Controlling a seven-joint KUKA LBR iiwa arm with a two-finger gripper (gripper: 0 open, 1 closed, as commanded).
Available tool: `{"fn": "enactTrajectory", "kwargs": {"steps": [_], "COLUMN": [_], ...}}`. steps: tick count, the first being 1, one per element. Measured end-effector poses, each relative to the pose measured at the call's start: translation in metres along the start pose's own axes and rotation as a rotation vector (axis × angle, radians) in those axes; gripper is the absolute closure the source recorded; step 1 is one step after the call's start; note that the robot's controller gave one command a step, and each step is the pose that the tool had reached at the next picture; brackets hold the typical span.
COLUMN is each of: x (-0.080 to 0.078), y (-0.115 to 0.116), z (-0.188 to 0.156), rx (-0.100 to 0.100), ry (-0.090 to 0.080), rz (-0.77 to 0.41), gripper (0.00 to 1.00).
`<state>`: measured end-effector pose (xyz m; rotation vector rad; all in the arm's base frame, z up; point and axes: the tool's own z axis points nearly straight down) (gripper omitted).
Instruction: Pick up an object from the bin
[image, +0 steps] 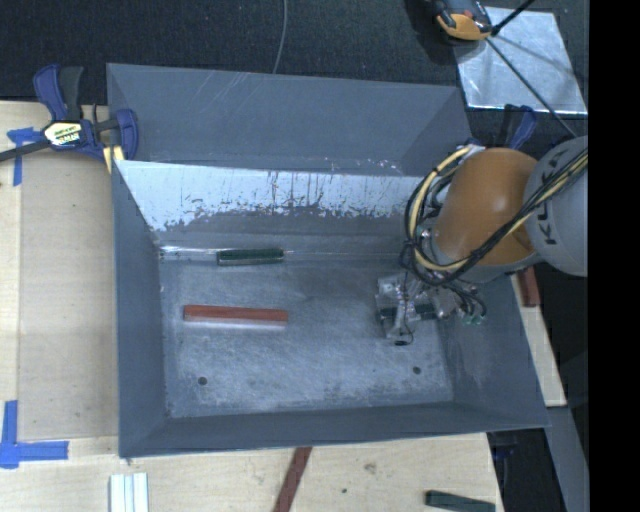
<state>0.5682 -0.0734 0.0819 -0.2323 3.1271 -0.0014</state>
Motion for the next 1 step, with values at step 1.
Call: {"fn": "enactTrajectory", "kwargs": {"steps": [1], "x": [-0.0309], "y": [0.0251], "z": [-0.1206], "rx": [-0.001], "ry": [0.002], "rz": [-0.050], "gripper": [1.00]}}
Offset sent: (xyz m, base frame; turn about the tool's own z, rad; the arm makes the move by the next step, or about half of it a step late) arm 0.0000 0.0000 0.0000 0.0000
